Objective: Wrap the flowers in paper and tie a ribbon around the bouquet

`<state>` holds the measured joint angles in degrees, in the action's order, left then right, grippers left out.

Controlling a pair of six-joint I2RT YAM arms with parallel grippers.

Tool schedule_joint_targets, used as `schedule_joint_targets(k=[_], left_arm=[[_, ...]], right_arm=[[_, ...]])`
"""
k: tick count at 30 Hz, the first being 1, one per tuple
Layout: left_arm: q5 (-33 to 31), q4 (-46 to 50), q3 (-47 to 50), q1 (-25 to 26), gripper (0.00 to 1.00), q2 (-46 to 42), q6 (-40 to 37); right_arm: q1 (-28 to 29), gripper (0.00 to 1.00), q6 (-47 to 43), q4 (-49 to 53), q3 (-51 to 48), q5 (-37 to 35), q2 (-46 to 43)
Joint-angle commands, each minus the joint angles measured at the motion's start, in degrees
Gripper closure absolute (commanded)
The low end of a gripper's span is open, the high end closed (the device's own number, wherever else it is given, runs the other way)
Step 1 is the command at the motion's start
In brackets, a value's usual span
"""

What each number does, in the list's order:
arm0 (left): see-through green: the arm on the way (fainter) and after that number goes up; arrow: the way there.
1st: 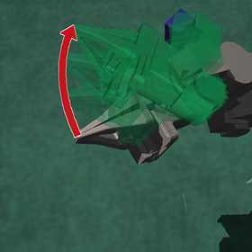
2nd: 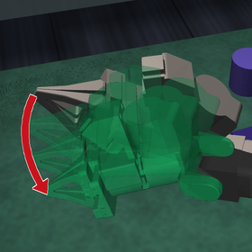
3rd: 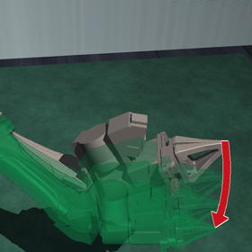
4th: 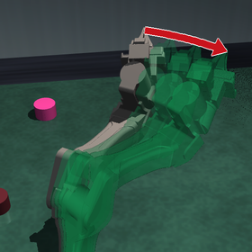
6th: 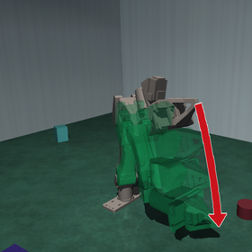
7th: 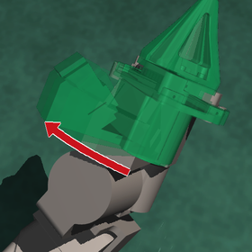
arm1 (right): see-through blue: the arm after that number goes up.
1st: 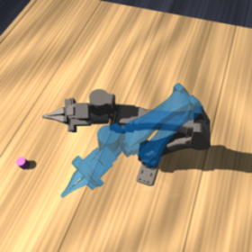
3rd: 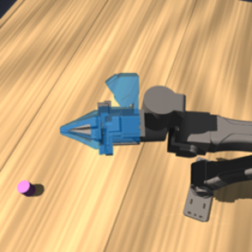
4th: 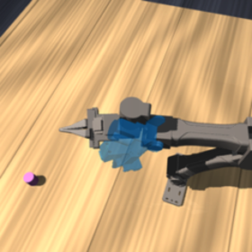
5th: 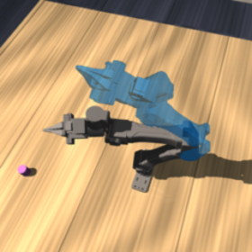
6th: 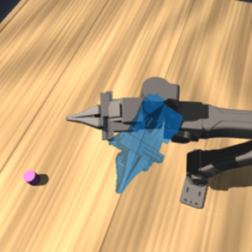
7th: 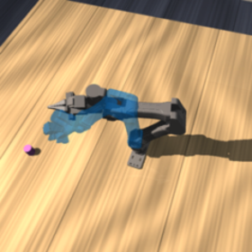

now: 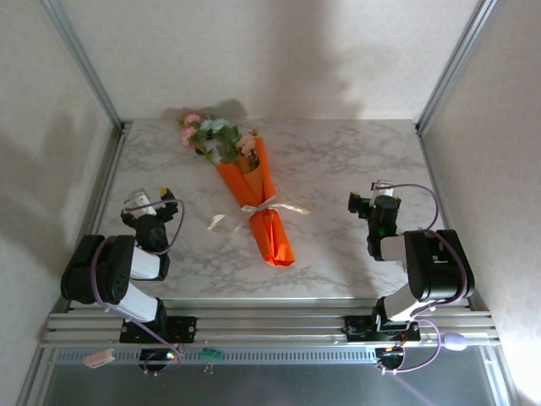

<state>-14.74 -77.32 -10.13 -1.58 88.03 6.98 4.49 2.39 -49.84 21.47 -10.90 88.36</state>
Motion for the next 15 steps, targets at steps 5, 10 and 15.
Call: schedule_joint_targets(k=[5,10,15], left_arm=[[-0.46,-0.99,-0.85,0.79,0.00,0.27,-1.69],[0.94,-0.40,-1.21,1.06,0.00,0.35,-2.50],[0.94,-0.44,-1.21,1.06,0.00,0.36,-2.49]], right_arm=[[0.21,0.01,0.51,-0.51,-0.03,-1.49,0.11],[0.18,0.01,0.53,-0.53,-0.05,-1.45,0.15],[0.23,0.01,0.51,-0.54,-0.03,-1.41,0.15]])
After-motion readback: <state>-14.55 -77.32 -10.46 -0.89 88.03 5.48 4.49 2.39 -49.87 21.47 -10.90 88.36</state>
